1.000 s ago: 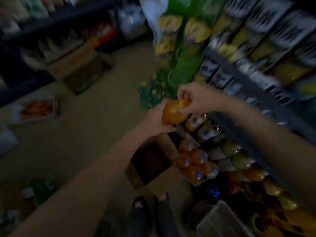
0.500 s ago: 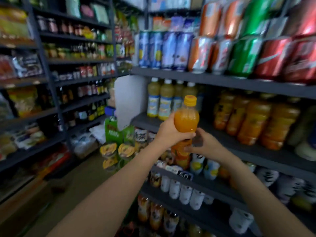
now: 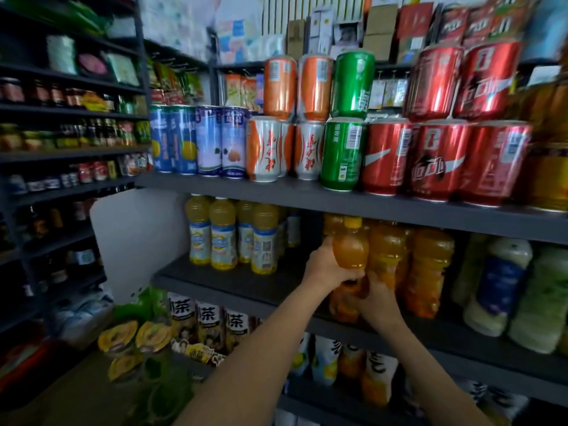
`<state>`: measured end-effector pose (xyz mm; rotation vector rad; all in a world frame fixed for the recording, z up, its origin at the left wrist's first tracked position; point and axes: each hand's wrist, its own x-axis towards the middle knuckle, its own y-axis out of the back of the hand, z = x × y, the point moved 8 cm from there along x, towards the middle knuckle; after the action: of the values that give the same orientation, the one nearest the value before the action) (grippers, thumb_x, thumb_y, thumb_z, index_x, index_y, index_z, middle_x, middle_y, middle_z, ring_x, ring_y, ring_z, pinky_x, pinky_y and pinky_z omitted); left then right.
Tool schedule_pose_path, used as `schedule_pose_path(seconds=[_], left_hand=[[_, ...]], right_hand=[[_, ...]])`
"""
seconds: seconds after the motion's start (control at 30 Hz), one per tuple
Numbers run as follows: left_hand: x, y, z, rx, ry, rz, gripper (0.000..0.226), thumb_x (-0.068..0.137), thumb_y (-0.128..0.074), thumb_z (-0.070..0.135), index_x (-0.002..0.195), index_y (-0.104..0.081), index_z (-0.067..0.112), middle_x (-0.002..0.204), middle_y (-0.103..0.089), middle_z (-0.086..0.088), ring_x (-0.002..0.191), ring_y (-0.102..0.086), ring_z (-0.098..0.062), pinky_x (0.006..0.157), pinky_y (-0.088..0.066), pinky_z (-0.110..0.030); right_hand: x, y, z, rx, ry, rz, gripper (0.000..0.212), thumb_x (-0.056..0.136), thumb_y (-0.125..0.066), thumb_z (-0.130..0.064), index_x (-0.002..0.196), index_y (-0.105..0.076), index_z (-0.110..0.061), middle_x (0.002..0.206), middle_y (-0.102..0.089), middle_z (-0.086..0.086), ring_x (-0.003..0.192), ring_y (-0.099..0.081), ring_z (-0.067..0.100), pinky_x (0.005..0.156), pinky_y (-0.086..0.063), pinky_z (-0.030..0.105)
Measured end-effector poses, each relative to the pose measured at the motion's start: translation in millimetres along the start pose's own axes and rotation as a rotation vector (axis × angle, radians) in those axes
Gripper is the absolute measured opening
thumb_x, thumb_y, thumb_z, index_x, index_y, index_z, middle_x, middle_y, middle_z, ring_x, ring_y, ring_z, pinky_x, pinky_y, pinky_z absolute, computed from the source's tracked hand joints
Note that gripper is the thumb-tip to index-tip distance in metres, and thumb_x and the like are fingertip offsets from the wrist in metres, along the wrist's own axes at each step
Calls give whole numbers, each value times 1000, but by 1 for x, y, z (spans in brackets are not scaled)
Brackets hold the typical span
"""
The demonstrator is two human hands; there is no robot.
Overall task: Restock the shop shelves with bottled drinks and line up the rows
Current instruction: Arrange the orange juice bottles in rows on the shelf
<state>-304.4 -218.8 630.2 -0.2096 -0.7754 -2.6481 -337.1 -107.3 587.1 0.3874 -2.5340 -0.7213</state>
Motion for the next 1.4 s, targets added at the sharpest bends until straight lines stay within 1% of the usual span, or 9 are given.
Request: schedule_pose_path(seconds=[0.2,0.33,0.43,0.53,0.73,0.93,1.07,1.23,1.4], left_hand=[[22,-19,-13,11,40,-29,78,74,-75,32,136,-30,21,131,-51,-6,123,-47,-24,105,-38,-43],[14,-44,-46,-29,116,-65,65,75,-73,38,131,-43,22,130,-54,-3,123,-49,-22,104,-39,-41],[22,-45,-46,-24,114,-76,62,76,-73,36,130,-45,21,130,-54,-3,124,-47,-22,105,-38,-38],[28,-48,-47,32,91,-142,70,74,-74,34,134,-39,24,134,-51,-2,127,-44,-22,108,-35,-42],[30,-48,-59,78,81,-90,72,74,-74,35,135,-36,24,133,-52,-1,125,-47,-21,106,-37,-40],[25,-42,-52,154,110,77,65,79,-70,34,131,-35,17,130,-51,-6,122,-49,-25,102,-40,-40],[17,-42,-59,166,79,-13,74,78,-71,29,137,-28,17,135,-47,-7,125,-45,-24,105,-38,-40],[-16,33,-72,129,-118,365,44,85,-61,11,127,-44,10,125,-51,-4,114,-49,-15,94,-38,-21],[-25,113,-117,108,-10,573,38,84,-60,5,120,-47,7,118,-52,-8,112,-50,-20,91,-41,-24]], right_hand=[[-4,19,4,-199,110,192,44,77,-74,-18,114,-53,-6,104,-58,7,95,-58,24,74,-45,26],[-18,51,14,-304,114,484,69,64,-83,-12,121,-45,1,116,-45,23,109,-47,39,84,-47,44],[-4,40,42,-259,-33,333,85,67,-82,-11,135,-33,1,130,-37,24,122,-39,40,96,-42,47],[2,24,63,-241,-158,214,75,73,-77,-17,132,-33,1,127,-43,22,119,-45,40,93,-43,48],[2,21,65,-312,-207,198,60,77,-73,-26,118,-39,3,120,-47,19,106,-54,37,75,-48,42],[2,21,62,-356,-256,180,59,77,-74,-28,115,-39,2,119,-44,19,107,-53,38,75,-48,43],[-14,34,47,-360,-192,289,58,76,-75,-19,118,-42,3,117,-42,22,108,-49,40,74,-49,44],[-30,18,-26,-342,279,393,48,74,-75,-7,114,-48,-4,110,-47,16,98,-55,29,73,-50,31],[-7,-59,-66,-279,345,204,48,78,-72,-11,119,-47,-8,113,-46,11,102,-54,26,84,-53,37]])
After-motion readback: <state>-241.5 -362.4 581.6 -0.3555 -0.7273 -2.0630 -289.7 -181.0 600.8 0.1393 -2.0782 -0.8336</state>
